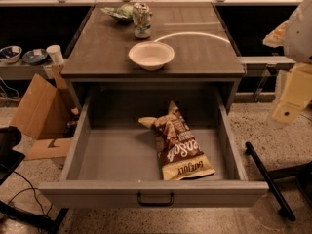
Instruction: Pick brown chip bag from top drawer and place on counter
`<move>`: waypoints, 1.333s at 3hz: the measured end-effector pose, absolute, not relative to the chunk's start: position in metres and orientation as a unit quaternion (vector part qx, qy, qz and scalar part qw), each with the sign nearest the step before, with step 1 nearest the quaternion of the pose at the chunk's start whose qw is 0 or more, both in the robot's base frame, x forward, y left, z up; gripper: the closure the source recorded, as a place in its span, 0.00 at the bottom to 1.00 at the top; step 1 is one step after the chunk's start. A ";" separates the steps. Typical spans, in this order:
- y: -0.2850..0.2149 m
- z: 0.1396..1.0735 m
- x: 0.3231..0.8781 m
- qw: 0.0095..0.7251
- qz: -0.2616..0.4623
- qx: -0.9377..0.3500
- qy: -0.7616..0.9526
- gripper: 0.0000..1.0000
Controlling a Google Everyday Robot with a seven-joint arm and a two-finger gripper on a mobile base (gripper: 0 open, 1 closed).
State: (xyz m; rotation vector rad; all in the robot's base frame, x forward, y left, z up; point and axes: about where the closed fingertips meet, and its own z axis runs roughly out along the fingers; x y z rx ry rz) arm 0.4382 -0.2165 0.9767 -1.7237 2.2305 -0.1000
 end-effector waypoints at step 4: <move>-0.152 0.879 0.532 0.263 0.078 -0.525 0.806 0.00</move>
Offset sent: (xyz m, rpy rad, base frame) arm 0.0360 0.0196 -0.0483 0.2304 -0.0605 -0.0501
